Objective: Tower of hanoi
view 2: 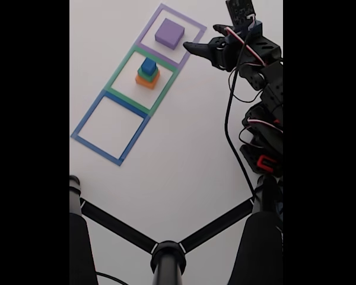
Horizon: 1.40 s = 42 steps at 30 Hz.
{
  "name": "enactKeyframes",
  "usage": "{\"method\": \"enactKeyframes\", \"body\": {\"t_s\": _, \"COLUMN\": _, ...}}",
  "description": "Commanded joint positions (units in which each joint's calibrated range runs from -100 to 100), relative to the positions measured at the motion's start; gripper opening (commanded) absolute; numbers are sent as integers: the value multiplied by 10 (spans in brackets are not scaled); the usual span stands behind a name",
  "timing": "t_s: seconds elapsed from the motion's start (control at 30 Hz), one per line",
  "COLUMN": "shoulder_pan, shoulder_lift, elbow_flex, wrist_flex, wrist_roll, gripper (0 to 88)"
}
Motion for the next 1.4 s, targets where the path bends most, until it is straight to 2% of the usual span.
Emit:
{"method": "enactKeyframes", "body": {"t_s": 0.0, "shoulder_pan": 11, "shoulder_lift": 75, "elbow_flex": 30, "wrist_flex": -159, "wrist_roll": 6, "gripper": 419}}
{"method": "enactKeyframes", "body": {"t_s": 0.2, "shoulder_pan": 17, "shoulder_lift": 199, "elbow_flex": 72, "wrist_flex": -337, "wrist_roll": 6, "gripper": 438}}
{"method": "enactKeyframes", "body": {"t_s": 0.53, "shoulder_pan": 12, "shoulder_lift": 414, "elbow_flex": 70, "wrist_flex": -557, "wrist_roll": 6, "gripper": 436}}
{"method": "enactKeyframes", "body": {"t_s": 1.07, "shoulder_pan": 6, "shoulder_lift": 651, "elbow_flex": 5, "wrist_flex": -711, "wrist_roll": 6, "gripper": 430}}
{"method": "enactKeyframes", "body": {"t_s": 1.37, "shoulder_pan": 12, "shoulder_lift": 764, "elbow_flex": -77, "wrist_flex": -750, "wrist_roll": 6, "gripper": 435}}
